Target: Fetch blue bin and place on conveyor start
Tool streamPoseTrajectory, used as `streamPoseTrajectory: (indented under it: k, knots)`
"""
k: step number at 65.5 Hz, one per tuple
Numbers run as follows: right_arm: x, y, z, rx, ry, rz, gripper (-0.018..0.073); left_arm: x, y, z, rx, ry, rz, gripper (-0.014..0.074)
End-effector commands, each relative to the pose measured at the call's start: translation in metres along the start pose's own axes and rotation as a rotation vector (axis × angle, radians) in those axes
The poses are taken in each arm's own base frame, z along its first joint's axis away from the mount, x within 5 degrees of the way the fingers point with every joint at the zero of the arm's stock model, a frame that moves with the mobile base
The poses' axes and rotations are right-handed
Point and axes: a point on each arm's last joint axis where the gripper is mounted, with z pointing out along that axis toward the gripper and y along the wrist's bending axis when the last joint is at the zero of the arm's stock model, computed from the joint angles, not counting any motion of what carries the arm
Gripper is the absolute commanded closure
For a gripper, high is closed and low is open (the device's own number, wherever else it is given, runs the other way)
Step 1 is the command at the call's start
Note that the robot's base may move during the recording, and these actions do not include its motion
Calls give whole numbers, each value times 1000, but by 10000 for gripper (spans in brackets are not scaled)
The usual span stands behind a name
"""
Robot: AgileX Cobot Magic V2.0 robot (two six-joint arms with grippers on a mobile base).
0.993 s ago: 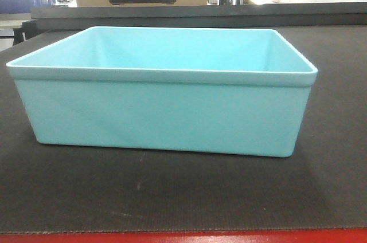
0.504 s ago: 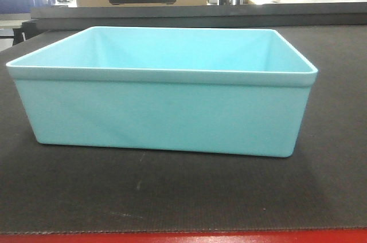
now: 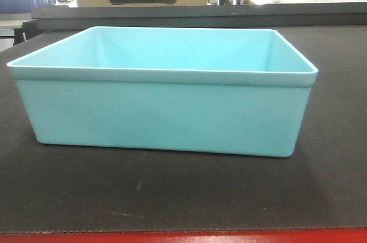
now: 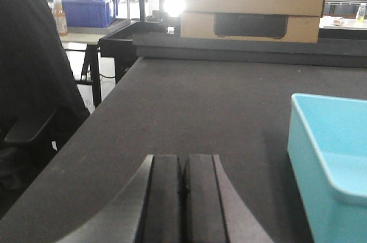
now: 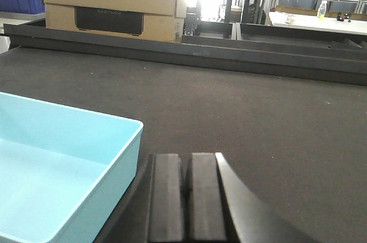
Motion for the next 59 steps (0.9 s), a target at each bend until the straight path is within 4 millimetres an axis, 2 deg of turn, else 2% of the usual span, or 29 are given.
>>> streamPoseTrajectory:
  k: [1,11,14,59]
  knots:
    - [-1,0,-1,3,-27,-17,721,16,0,6,4,-45,-3,707]
    - [-2,0,-1,3,-29,-17,721,42,-2,13,32,-38,2,707]
    - [-2,0,-1,3,-29,-17,721,39,-2,12,33,-80,1,707]
    - [-2,0,-1,3,-29,-17,721,40,-2,12,32,-66,1,707]
